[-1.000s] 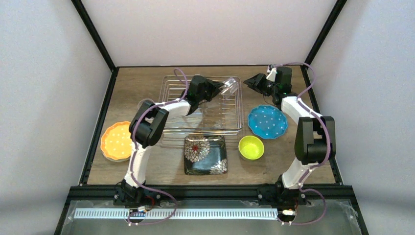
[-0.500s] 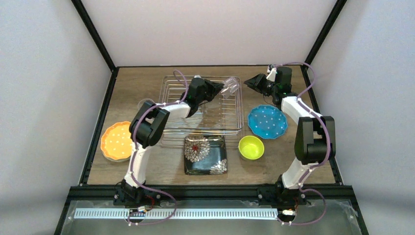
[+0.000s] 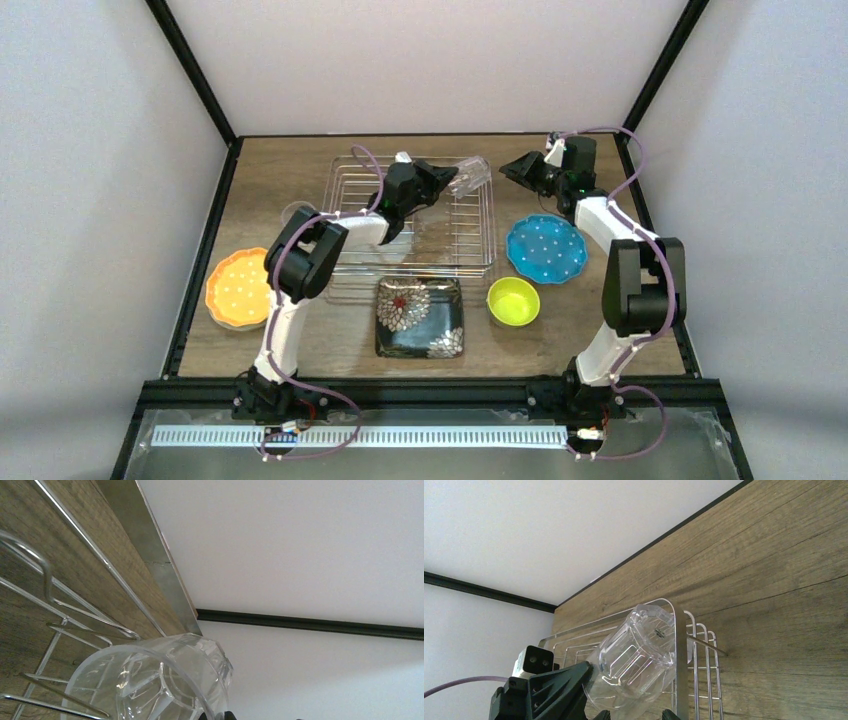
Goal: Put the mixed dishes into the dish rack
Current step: Grab the cup from the dish rack.
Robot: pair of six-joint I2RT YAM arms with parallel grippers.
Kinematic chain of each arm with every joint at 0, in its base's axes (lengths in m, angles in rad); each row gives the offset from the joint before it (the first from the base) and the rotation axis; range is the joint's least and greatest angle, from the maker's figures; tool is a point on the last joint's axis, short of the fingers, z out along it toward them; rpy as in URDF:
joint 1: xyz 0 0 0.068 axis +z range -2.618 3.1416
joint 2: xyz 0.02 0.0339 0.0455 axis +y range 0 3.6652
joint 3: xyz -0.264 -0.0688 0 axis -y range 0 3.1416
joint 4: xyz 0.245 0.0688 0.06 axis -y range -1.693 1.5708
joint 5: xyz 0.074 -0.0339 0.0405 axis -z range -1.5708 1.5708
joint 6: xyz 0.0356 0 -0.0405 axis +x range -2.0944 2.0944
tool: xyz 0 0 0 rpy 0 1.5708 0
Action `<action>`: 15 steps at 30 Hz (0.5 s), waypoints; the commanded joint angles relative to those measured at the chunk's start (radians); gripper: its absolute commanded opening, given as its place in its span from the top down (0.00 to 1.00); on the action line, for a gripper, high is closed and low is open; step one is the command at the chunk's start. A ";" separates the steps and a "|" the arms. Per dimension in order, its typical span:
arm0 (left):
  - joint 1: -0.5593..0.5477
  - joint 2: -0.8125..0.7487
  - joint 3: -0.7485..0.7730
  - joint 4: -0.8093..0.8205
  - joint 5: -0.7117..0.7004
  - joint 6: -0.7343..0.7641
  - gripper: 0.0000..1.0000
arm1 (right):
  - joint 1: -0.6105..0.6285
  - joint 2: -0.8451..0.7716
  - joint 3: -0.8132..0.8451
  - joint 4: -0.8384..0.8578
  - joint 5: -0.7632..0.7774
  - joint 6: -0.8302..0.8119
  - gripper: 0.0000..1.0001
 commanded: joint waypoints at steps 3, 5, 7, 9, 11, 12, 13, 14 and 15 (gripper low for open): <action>-0.005 -0.023 -0.043 0.059 -0.009 -0.001 0.97 | 0.005 -0.044 0.034 -0.034 0.025 -0.023 0.39; -0.005 -0.021 -0.049 0.088 -0.009 -0.009 0.97 | 0.005 -0.047 0.039 -0.040 0.028 -0.028 0.39; -0.005 -0.021 -0.052 0.111 -0.007 -0.015 0.97 | 0.005 -0.050 0.044 -0.045 0.027 -0.032 0.39; -0.005 -0.021 -0.051 0.131 -0.006 -0.018 0.97 | 0.005 -0.052 0.047 -0.050 0.027 -0.035 0.35; -0.005 -0.023 -0.052 0.146 -0.006 -0.023 0.97 | 0.005 -0.052 0.049 -0.053 0.025 -0.037 0.30; -0.006 -0.023 -0.050 0.154 -0.006 -0.025 0.97 | 0.005 -0.051 0.050 -0.055 0.024 -0.039 0.27; -0.005 -0.022 -0.048 0.163 -0.005 -0.029 0.97 | 0.005 -0.053 0.052 -0.057 0.024 -0.041 0.25; -0.005 -0.021 -0.045 0.170 -0.002 -0.032 0.97 | 0.005 -0.054 0.052 -0.058 0.025 -0.043 0.22; -0.004 -0.021 -0.043 0.175 0.000 -0.034 0.97 | 0.005 -0.054 0.052 -0.058 0.025 -0.044 0.20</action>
